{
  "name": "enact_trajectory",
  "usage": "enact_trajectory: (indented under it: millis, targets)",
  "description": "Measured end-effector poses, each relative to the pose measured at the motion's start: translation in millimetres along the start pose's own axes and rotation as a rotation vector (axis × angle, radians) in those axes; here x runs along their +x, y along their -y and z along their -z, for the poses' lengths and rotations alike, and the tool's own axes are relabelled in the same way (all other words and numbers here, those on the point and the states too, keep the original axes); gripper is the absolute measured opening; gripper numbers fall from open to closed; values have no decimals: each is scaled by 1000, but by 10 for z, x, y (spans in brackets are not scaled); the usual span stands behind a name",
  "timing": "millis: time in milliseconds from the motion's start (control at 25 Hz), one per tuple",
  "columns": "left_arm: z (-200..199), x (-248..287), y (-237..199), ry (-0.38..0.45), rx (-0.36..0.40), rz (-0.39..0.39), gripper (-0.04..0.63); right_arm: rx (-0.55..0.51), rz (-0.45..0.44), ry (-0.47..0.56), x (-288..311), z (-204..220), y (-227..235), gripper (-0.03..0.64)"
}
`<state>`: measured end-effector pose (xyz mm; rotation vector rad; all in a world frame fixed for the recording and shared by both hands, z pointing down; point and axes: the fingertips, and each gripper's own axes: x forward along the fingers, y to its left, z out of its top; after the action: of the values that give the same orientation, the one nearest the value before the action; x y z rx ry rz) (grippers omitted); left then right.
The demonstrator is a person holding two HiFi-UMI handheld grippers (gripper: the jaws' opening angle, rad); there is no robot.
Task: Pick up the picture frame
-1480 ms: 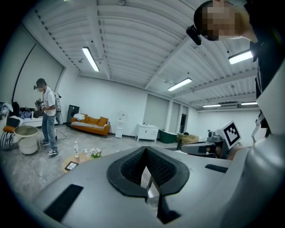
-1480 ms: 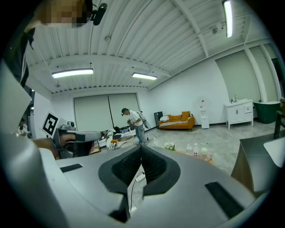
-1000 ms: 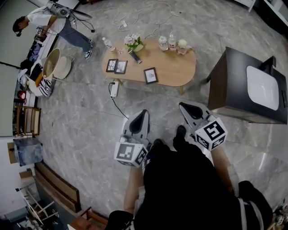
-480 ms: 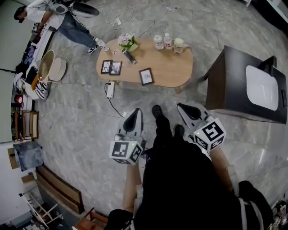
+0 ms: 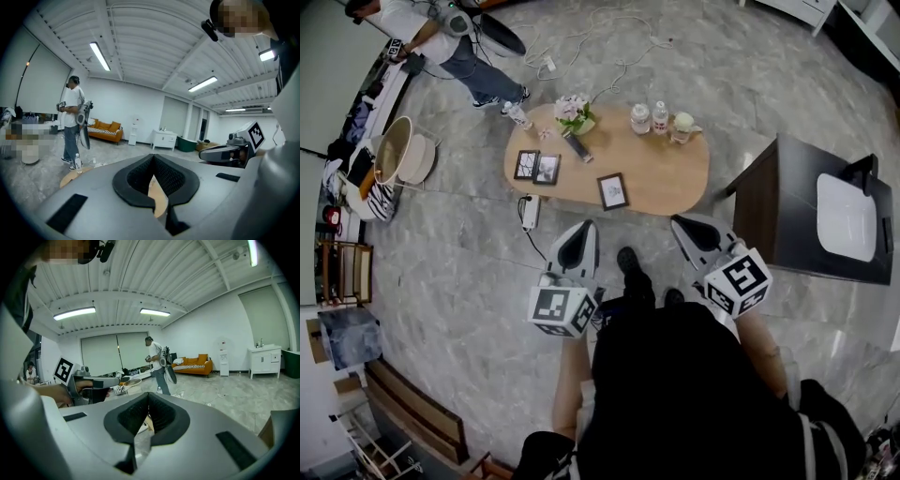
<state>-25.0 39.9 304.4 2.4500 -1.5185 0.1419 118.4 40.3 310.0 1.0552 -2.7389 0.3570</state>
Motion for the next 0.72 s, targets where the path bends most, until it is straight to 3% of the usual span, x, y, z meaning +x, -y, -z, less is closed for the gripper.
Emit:
enact_trajectory:
  millis: [360, 720]
  targets:
    - [-217, 467, -974, -12, 5, 39, 12, -15, 44, -4, 887, -368, 184, 12]
    - [184, 994, -1622, -102, -32, 98, 12, 2, 81, -83, 1437, -158, 323, 13]
